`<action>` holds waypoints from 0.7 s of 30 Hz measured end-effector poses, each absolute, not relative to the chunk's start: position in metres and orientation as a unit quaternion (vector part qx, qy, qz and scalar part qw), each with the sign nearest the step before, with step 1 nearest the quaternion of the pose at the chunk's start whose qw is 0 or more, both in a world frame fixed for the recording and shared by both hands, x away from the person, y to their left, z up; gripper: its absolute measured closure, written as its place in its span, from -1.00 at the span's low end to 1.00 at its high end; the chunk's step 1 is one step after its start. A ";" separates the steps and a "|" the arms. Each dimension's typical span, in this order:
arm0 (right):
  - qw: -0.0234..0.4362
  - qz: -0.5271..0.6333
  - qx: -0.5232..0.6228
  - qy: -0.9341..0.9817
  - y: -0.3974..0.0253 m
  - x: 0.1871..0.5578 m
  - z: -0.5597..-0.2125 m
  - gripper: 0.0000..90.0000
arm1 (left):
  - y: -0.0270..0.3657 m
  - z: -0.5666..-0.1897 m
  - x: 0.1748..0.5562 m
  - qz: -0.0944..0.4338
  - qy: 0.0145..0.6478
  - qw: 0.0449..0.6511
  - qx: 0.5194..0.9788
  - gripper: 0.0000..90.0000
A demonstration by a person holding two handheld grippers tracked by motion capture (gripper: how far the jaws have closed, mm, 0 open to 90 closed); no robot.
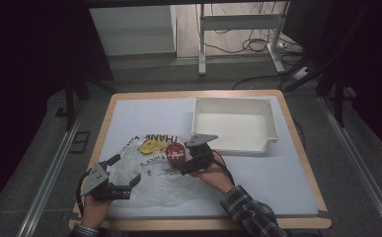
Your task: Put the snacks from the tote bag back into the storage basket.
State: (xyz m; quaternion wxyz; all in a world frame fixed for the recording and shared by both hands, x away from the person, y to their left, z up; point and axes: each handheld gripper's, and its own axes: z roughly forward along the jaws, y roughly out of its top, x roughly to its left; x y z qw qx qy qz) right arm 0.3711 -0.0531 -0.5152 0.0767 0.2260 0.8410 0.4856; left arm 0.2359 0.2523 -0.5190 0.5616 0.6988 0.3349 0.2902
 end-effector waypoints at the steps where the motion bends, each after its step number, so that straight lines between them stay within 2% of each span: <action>1: 0.074 0.480 0.227 0.844 -0.051 0.372 -0.516 -0.83 | 0.252 -0.519 0.236 0.290 0.335 0.561 0.699 -0.99; 9: 0.071 0.444 0.230 0.863 -0.039 0.376 -0.520 -0.81 | 0.252 -0.519 0.236 0.291 0.334 0.560 0.700 -0.99; 21: 0.081 0.363 0.230 0.899 -0.018 0.385 -0.517 -0.59 | 0.251 -0.519 0.236 0.293 0.334 0.555 0.703 -0.99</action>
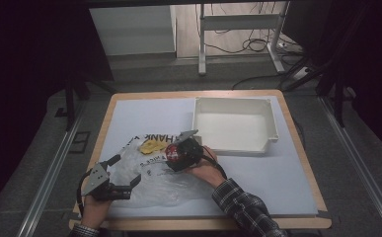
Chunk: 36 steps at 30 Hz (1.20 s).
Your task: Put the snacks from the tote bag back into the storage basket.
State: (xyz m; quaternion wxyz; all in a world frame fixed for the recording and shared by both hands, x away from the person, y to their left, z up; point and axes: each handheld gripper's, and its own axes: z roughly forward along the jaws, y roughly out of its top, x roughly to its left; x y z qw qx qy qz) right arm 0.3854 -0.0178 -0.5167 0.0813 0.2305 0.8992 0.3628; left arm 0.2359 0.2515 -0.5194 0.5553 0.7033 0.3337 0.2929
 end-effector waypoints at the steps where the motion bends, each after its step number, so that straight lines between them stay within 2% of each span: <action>1: 0.082 0.355 0.230 0.902 -0.016 0.386 -0.517 -0.59 | 0.251 -0.519 0.236 0.293 0.334 0.555 0.703 -0.99; 11: 0.089 0.289 0.214 0.929 -0.002 0.388 -0.517 -0.48 | 0.251 -0.520 0.236 0.294 0.333 0.553 0.705 -0.99; 30: 0.084 0.277 0.213 0.933 -0.002 0.389 -0.511 -0.43 | 0.251 -0.520 0.236 0.296 0.333 0.550 0.707 -0.99; 36: 0.087 0.279 0.201 0.935 -0.002 0.383 -0.497 -0.43 | 0.250 -0.520 0.236 0.297 0.332 0.548 0.708 -0.99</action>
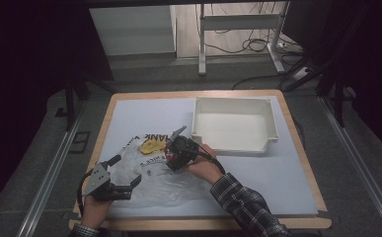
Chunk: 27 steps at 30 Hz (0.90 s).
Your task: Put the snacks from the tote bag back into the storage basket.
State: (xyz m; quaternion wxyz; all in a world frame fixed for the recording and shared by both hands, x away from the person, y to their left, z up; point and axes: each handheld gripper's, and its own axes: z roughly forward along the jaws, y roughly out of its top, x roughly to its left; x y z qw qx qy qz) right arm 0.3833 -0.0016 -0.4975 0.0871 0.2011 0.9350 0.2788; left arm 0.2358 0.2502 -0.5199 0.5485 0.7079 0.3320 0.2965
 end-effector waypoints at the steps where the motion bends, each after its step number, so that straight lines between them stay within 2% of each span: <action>1: 0.086 0.279 0.198 0.936 -0.002 0.383 -0.495 -0.43 | 0.250 -0.520 0.236 0.297 0.332 0.548 0.708 -0.99; 27: 0.085 0.294 0.179 0.935 -0.029 0.371 -0.466 -0.43 | 0.249 -0.520 0.236 0.298 0.332 0.545 0.710 -0.99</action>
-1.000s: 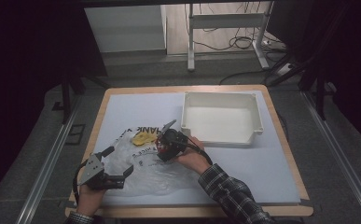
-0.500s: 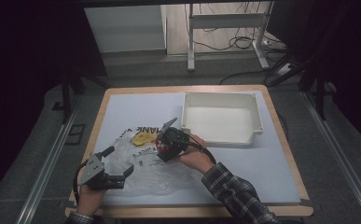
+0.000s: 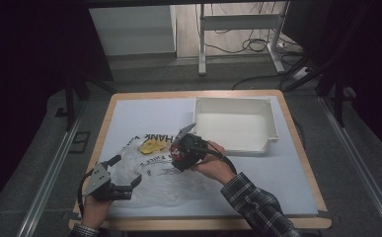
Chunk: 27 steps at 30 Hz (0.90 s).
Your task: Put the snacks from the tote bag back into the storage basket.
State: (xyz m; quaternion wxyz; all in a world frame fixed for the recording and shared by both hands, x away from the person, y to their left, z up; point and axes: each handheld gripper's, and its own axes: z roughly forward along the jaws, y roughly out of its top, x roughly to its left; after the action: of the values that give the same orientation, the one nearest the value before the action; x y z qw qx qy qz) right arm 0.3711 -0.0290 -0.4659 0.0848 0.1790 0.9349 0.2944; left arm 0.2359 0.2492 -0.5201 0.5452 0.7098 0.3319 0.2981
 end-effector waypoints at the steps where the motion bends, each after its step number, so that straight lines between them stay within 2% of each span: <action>1: 0.085 0.295 0.180 0.935 -0.031 0.371 -0.465 -0.43 | 0.249 -0.520 0.236 0.298 0.332 0.545 0.710 -0.99; 27: 0.104 0.301 0.198 0.927 -0.086 0.373 -0.446 -0.43 | 0.248 -0.520 0.236 0.301 0.331 0.540 0.713 -0.99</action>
State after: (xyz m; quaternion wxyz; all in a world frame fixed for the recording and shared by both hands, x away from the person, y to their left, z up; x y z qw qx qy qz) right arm 0.3728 -0.0860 -0.4455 0.1040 0.1977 0.9272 0.3007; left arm 0.2359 0.2483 -0.5203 0.5400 0.7128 0.3310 0.3011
